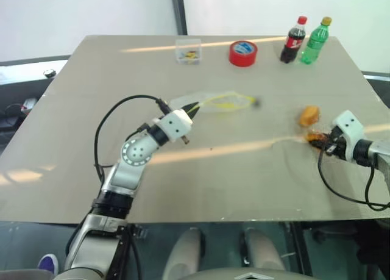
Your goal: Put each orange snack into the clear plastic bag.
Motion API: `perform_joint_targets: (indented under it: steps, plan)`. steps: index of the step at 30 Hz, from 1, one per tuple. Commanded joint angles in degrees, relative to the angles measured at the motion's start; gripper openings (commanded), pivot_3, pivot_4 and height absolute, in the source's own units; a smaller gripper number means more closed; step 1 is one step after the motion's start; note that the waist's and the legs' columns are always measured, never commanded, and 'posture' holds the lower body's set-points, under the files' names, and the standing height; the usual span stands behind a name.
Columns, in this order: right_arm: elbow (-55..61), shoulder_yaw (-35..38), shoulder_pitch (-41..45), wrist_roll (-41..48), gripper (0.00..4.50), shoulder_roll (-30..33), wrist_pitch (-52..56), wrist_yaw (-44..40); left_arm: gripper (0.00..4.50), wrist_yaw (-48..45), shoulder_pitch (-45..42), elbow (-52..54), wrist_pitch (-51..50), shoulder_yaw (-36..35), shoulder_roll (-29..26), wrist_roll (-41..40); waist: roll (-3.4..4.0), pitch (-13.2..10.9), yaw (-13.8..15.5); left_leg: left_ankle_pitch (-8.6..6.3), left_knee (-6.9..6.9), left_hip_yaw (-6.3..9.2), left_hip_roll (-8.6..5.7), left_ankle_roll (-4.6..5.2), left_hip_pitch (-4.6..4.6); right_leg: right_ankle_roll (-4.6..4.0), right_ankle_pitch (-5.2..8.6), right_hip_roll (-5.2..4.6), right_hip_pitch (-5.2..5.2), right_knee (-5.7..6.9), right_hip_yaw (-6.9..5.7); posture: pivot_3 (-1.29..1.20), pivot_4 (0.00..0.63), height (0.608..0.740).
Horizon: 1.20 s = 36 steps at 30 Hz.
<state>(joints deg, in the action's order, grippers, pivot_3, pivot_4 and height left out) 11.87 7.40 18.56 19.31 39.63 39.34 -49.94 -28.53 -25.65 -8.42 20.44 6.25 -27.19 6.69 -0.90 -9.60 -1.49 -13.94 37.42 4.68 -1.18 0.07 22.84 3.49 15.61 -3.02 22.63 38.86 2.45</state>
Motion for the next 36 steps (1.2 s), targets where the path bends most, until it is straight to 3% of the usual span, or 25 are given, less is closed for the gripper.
perform_joint_targets:
  steps: [1, 8, 13, 19, 25, 36]
  plan:
    - [8.70, -3.48, 5.53, 2.73, 0.95, -6.80, 5.51, 7.86, 0.00, -1.22, -0.39, 3.46, 0.70, -0.43, 0.09, -2.17, 0.00, 0.00, -0.20, 0.00, 0.00, 0.00, 0.00, 0.00, 0.00, 0.00, 0.00, 0.00, 0.00, 0.00, 0.00, 0.00, 0.150, 0.740]
    - [3.22, -9.17, 14.85, -0.12, 0.95, -14.93, 4.54, 14.19, 0.00, -2.17, 0.22, 4.17, 3.04, 0.57, -0.52, -0.85, 0.00, 0.00, 0.81, 0.00, 0.03, 0.14, -0.17, -0.01, 0.06, 0.00, 0.00, -0.09, 0.00, -0.06, -0.11, 0.00, 0.150, 0.740]
    - [1.66, -11.60, 16.63, -0.76, 0.95, -13.34, 3.52, 11.58, 0.00, -1.77, 1.10, 5.03, 4.05, 0.61, -0.91, 0.13, 0.01, 0.00, 0.68, 0.00, 0.00, 0.14, -0.19, -0.01, 0.10, 0.00, 0.00, -0.10, 0.03, -0.09, -0.13, 0.00, 0.150, 0.740]
    - [-0.02, -19.48, 16.17, -6.35, 0.95, -9.51, 0.32, 8.98, 0.00, -1.65, 2.38, 6.53, 3.86, 0.49, -0.86, 0.57, 0.01, 0.00, 0.41, 0.00, -0.01, 0.11, -0.19, 0.00, 0.08, 0.00, 0.00, -0.07, 0.06, -0.06, -0.11, 0.00, 0.150, 0.740]
    - [-1.80, -23.83, 17.47, -10.86, 0.95, -9.56, -2.96, 8.65, 0.00, -2.99, 3.82, 7.85, 5.34, 1.85, -1.42, 1.51, 0.01, -0.01, 0.42, 0.00, -0.01, 0.08, -0.18, 0.00, 0.07, 0.00, 0.00, -0.07, 0.07, -0.05, -0.09, 0.00, 0.150, 0.740]
    - [-7.68, -16.95, 19.33, -5.39, 0.95, -22.02, 0.70, 13.85, 0.00, -7.72, 6.89, 9.89, 5.59, 3.47, -3.56, -0.41, 0.03, -0.01, 0.52, 0.00, -0.02, 0.10, -0.14, 0.00, 0.08, -0.01, 0.00, -0.08, 0.09, -0.03, -0.09, 0.00, 0.150, 0.740]
